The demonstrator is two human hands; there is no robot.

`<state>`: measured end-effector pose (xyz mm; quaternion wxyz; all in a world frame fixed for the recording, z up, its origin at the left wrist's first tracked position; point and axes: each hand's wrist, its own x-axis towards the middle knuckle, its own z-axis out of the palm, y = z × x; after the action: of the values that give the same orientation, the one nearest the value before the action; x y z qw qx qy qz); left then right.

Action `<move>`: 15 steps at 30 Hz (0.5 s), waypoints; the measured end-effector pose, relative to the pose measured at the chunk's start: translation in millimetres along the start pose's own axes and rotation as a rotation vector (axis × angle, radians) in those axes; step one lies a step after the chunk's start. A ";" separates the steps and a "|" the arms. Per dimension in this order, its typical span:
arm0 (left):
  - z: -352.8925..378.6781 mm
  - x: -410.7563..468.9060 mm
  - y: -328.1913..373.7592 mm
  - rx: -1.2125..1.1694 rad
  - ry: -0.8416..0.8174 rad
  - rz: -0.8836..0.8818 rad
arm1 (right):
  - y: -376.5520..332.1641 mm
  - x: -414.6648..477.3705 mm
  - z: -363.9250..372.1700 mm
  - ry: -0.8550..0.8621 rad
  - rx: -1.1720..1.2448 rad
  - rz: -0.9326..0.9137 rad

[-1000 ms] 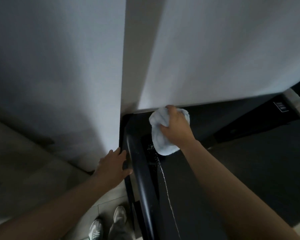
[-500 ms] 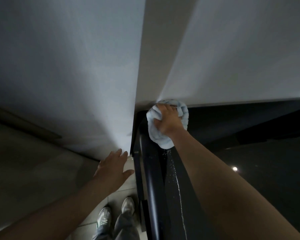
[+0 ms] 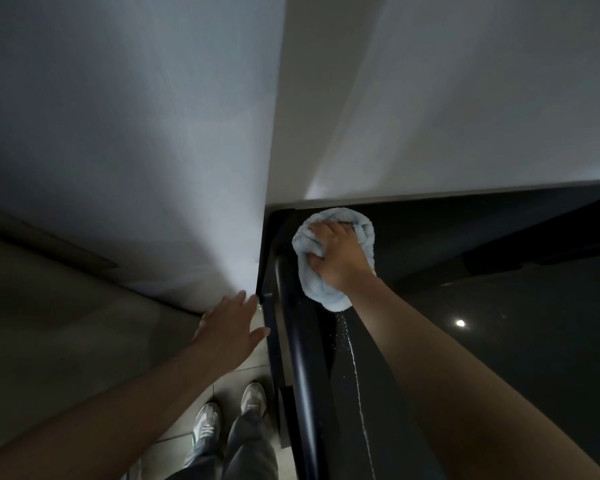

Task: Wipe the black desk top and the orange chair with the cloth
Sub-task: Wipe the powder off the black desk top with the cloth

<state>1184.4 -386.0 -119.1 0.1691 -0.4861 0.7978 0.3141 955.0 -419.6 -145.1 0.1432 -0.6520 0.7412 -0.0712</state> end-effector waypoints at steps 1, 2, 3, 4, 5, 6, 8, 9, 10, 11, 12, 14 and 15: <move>1.6 0.2 1.5 -0.004 -0.005 0.009 | 0.0 -6.2 -0.4 0.012 0.002 -0.008; 3.4 0.2 3.1 -0.011 -0.010 0.022 | 0.1 -12.6 -0.5 0.013 0.019 -0.011; 5.4 0.2 4.7 -0.022 -0.012 0.038 | 0.0 -18.6 -0.4 0.010 0.040 -0.012; 6.8 0.0 6.5 -0.035 -0.009 0.056 | -0.1 -24.4 0.6 -0.003 0.055 -0.007; 8.1 0.9 7.9 -0.041 -0.003 0.075 | -0.5 -30.5 1.9 -0.015 0.055 -0.003; 8.4 2.0 9.3 -0.033 0.004 0.092 | -0.7 -36.7 4.5 -0.020 0.039 -0.001; 7.5 6.2 11.2 0.009 0.002 0.116 | -0.8 -51.2 8.9 0.008 -0.003 -0.016; 6.5 9.0 11.5 0.028 0.001 0.128 | -0.9 -59.3 9.5 0.022 -0.001 -0.024; 4.8 11.5 11.7 0.046 0.000 0.143 | -1.0 -67.2 9.7 0.029 0.011 -0.030; 2.8 13.4 11.9 0.064 -0.004 0.158 | -1.6 -75.3 8.9 0.030 0.022 -0.037; 1.0 14.9 12.0 0.086 -0.009 0.176 | -2.0 -83.2 8.2 0.032 0.028 -0.047; -1.8 16.4 13.3 0.123 -0.017 0.212 | -2.7 -98.0 7.1 0.060 0.033 -0.071; -2.6 16.0 14.4 0.133 -0.022 0.224 | -3.0 -104.8 7.3 0.079 0.037 -0.079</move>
<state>1164.2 -393.7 -121.5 0.1733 -0.3784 0.8642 0.2827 971.5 -316.0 -138.7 0.1227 -0.6746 0.7186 -0.1161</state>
